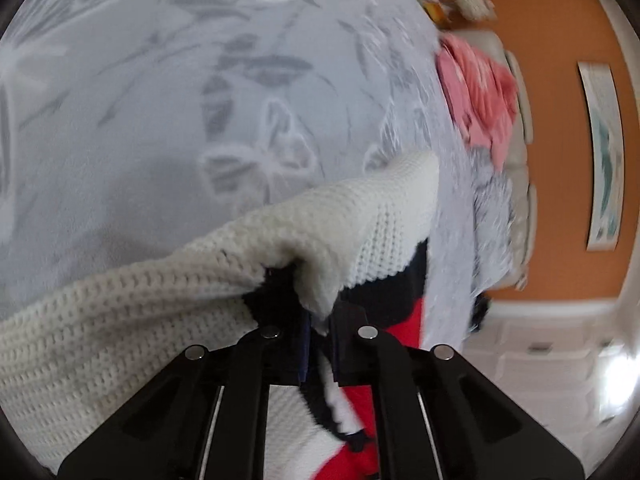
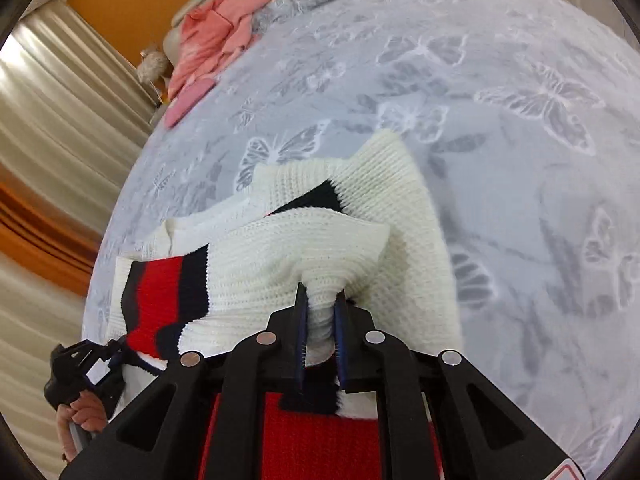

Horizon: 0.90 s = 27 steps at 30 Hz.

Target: Fold small clothes

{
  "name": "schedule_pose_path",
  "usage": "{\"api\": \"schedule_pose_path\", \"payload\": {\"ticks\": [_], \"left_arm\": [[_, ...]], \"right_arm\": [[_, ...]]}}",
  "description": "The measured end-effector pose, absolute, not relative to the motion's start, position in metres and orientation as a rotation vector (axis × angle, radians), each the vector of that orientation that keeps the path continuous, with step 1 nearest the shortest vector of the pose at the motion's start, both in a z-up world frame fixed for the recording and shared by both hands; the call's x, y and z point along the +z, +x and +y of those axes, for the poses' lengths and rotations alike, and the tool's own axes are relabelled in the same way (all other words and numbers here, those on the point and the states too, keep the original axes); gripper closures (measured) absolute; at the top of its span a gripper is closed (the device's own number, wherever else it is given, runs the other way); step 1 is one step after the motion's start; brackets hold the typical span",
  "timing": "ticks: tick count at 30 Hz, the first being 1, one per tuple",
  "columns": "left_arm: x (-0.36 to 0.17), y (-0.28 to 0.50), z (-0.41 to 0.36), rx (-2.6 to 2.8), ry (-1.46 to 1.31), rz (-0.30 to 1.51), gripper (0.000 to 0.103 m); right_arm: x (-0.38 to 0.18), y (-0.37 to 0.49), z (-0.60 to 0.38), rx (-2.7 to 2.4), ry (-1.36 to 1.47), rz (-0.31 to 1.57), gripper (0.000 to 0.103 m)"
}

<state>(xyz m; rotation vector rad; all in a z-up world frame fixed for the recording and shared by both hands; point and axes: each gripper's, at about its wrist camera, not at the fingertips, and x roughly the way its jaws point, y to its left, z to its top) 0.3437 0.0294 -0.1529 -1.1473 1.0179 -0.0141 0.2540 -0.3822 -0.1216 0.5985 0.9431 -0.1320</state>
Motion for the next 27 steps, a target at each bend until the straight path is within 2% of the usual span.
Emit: {"api": "schedule_pose_path", "payload": {"ticks": [2, 9, 17, 19, 21, 22, 23, 24, 26, 27], "left_arm": [[-0.157, 0.348, 0.030, -0.032, -1.128, 1.021, 0.094], [-0.140, 0.342, 0.061, -0.012, -1.084, 0.944, 0.091], [-0.151, 0.342, 0.071, 0.046, -1.084, 0.968, 0.091], [-0.147, 0.345, 0.061, 0.075, -0.975, 0.956, 0.092], [-0.135, 0.346, 0.047, 0.085, -0.826, 0.970, 0.092], [-0.128, 0.345, 0.044, 0.064, -0.786, 0.981, 0.091], [-0.123, 0.342, 0.045, 0.031, -0.788, 0.985, 0.090], [-0.117, 0.335, 0.048, -0.033, -0.803, 0.999, 0.084], [-0.105, 0.311, 0.058, -0.091, -0.750, 1.032, 0.068], [-0.100, 0.296, 0.066, -0.102, -0.716, 1.039, 0.055]], "right_arm": [[-0.145, 0.257, -0.380, -0.102, 0.598, 1.001, 0.093], [-0.130, 0.264, -0.360, -0.028, 0.446, 1.033, 0.091], [-0.139, 0.268, -0.378, -0.083, 0.449, 1.024, 0.094], [-0.144, 0.269, -0.382, -0.072, 0.468, 1.016, 0.094], [-0.135, 0.266, -0.384, -0.066, 0.500, 1.038, 0.089], [-0.127, 0.261, -0.384, -0.072, 0.505, 1.048, 0.076], [-0.114, 0.247, -0.383, -0.088, 0.488, 1.036, 0.068], [-0.106, 0.231, -0.381, -0.094, 0.468, 1.021, 0.064], [-0.094, 0.194, -0.378, -0.096, 0.442, 1.012, 0.049], [-0.093, 0.159, -0.376, -0.092, 0.448, 1.026, 0.045]]}}
